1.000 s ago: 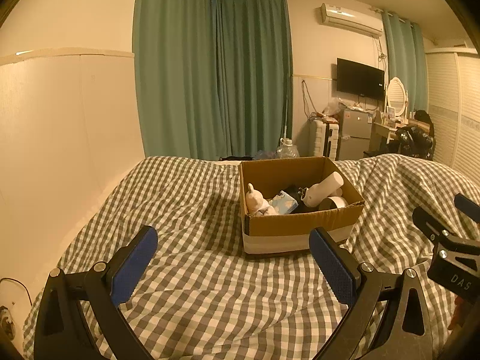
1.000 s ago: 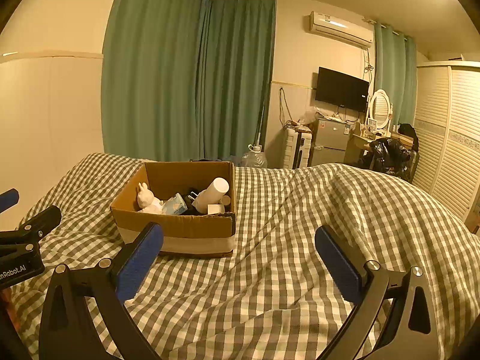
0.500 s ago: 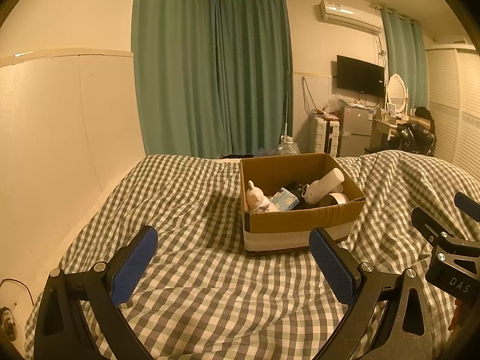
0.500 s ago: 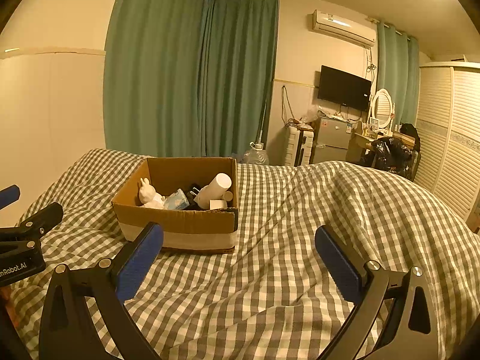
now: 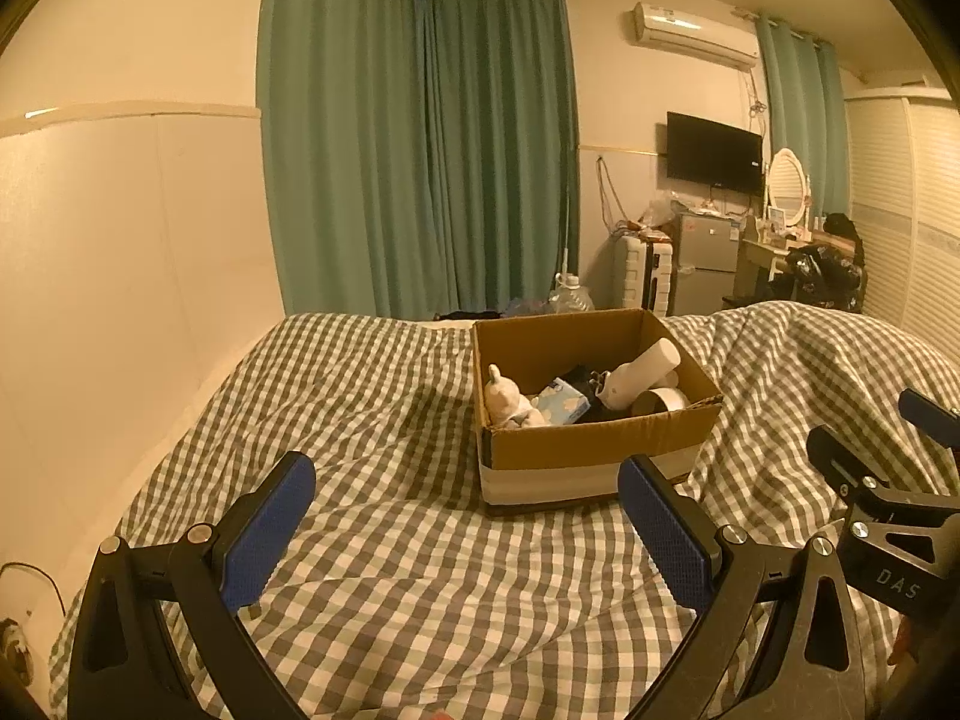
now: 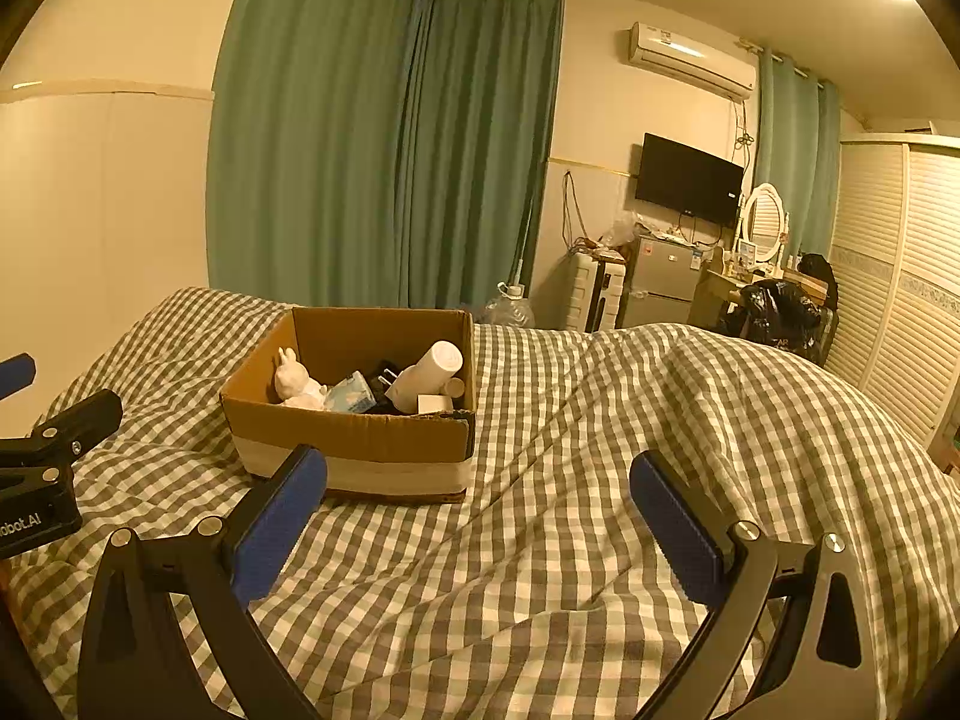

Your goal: Organize objects

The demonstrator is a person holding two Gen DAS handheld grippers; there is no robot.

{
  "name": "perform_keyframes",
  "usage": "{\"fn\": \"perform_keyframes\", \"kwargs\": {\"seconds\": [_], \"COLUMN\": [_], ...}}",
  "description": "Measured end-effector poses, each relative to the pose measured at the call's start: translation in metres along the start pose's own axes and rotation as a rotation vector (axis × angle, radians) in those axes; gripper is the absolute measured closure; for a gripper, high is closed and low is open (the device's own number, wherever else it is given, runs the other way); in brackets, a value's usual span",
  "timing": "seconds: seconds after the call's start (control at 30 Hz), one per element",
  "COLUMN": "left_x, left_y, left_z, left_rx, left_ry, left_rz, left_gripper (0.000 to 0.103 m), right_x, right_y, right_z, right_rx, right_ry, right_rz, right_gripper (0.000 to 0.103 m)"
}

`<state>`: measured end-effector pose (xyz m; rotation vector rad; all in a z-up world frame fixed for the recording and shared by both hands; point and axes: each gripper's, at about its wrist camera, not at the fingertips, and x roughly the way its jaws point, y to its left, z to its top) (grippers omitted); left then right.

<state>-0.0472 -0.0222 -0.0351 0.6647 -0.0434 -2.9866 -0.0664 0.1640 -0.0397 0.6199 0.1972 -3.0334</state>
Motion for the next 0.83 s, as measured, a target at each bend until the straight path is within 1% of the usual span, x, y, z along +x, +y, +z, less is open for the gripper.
{"fn": "perform_keyframes", "kwargs": {"seconds": [0.53, 0.7, 0.83], "left_x": [0.0004, 0.0007, 0.0013], "left_y": [-0.0018, -0.0022, -0.0005], "left_z": [-0.0034, -0.0062, -0.0056], "left_rx": [0.01, 0.018, 0.011], "left_ry": [-0.007, -0.012, -0.01], "left_rz": [0.007, 0.049, 0.034], "left_gripper": [0.0, 0.0, 0.0], "right_x": [0.0018, 0.0027, 0.003], "right_y": [0.0001, 0.0011, 0.0008], "right_z": [-0.0021, -0.0041, -0.0048], "right_rx": [0.0, -0.002, 0.0], "right_ry": [0.007, 0.014, 0.018], "right_rz": [-0.004, -0.004, -0.004], "right_gripper": [0.001, 0.001, 0.001]}}
